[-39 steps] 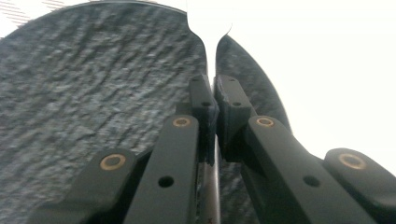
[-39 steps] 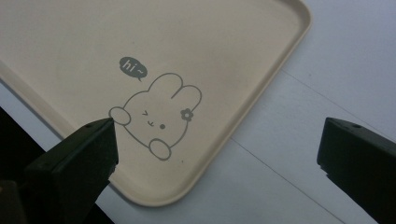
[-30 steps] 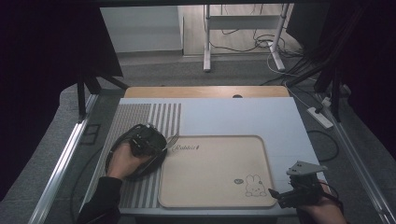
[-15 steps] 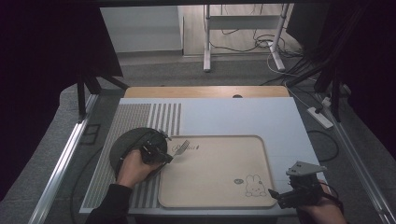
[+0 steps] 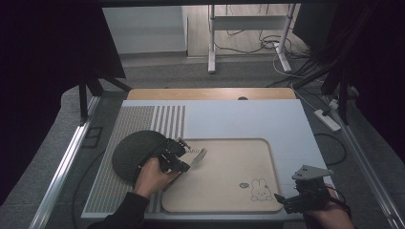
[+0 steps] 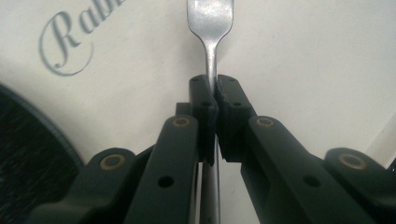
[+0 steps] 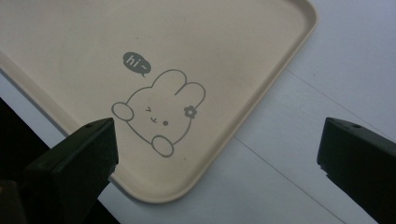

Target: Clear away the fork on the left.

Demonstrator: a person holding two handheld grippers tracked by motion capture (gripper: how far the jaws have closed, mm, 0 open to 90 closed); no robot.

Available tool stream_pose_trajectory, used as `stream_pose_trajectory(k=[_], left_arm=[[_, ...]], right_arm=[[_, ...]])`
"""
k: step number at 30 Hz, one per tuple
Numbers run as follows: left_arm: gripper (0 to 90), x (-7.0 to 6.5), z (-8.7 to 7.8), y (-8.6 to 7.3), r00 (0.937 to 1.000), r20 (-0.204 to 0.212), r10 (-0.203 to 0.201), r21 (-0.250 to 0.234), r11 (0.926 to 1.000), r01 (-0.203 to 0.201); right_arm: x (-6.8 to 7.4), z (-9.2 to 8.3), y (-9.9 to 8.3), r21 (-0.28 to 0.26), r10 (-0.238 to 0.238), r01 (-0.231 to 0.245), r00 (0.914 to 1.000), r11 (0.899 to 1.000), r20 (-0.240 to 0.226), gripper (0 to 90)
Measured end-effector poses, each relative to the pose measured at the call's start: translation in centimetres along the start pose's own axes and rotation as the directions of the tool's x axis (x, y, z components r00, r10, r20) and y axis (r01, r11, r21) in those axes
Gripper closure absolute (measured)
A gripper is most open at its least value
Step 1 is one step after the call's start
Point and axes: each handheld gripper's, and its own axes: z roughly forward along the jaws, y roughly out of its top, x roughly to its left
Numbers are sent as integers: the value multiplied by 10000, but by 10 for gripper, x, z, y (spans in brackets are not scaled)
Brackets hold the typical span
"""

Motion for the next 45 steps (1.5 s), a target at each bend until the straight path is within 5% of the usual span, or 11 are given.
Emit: stream_pose_trajectory(k=[10, 17, 20, 24, 28, 36, 45], left_arm=[[855, -6, 21, 3, 9991, -348, 242, 476, 9986, -225], [796, -13, 15, 4, 9953, -730, 637, 114, 9979, -631], [833, -21, 8, 5, 9926, -670, 1015, -213, 9944, -1032], [889, -28, 18, 8, 9907, -447, 1284, 35, 9917, -1284], [889, -24, 28, 9, 9918, -556, 1154, 413, 9927, -1132], [890, -5, 22, 3, 9953, -882, 394, 242, 9990, -374], [889, 20, 14, -8, 9918, -1239, -329, 112, 9993, 346]], right_arm=[[0, 0, 0, 33, -36, 36, 10000, 10000, -7, 0], [1, 0, 0, 37, -47, 48, 10000, 10000, -15, 0], [0, 1, 0, 58, -55, 55, 10000, 10000, -20, 0], [1, 1, 0, 72, -85, 85, 10000, 9999, -24, 0], [1, 1, 0, 68, -80, 80, 10000, 9999, -26, 0], [1, 1, 0, 79, -89, 89, 9999, 9999, -56, 0], [1, 1, 0, 81, -99, 99, 9999, 9999, -56, 0]])
